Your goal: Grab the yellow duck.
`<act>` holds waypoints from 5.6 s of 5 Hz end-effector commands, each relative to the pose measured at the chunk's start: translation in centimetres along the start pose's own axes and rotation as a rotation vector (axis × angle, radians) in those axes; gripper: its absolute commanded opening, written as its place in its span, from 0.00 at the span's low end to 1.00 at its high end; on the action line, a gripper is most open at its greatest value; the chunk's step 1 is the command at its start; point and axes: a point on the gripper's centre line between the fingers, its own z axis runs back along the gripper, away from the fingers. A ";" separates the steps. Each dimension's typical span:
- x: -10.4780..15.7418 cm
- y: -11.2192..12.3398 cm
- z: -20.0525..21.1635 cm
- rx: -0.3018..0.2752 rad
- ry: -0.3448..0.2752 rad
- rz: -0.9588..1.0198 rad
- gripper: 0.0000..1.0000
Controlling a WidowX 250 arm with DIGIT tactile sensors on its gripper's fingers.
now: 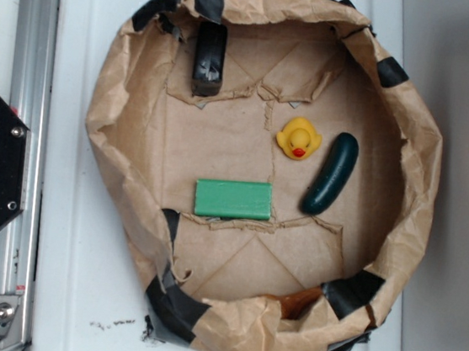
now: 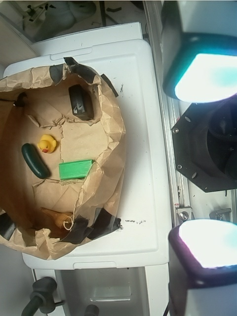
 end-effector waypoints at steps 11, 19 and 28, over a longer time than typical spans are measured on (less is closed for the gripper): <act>16.4 -0.5 -21.2 0.095 0.005 -0.204 1.00; 15.8 7.4 -18.1 0.168 -0.043 -0.107 1.00; 13.0 2.6 -22.9 0.136 0.082 -0.181 1.00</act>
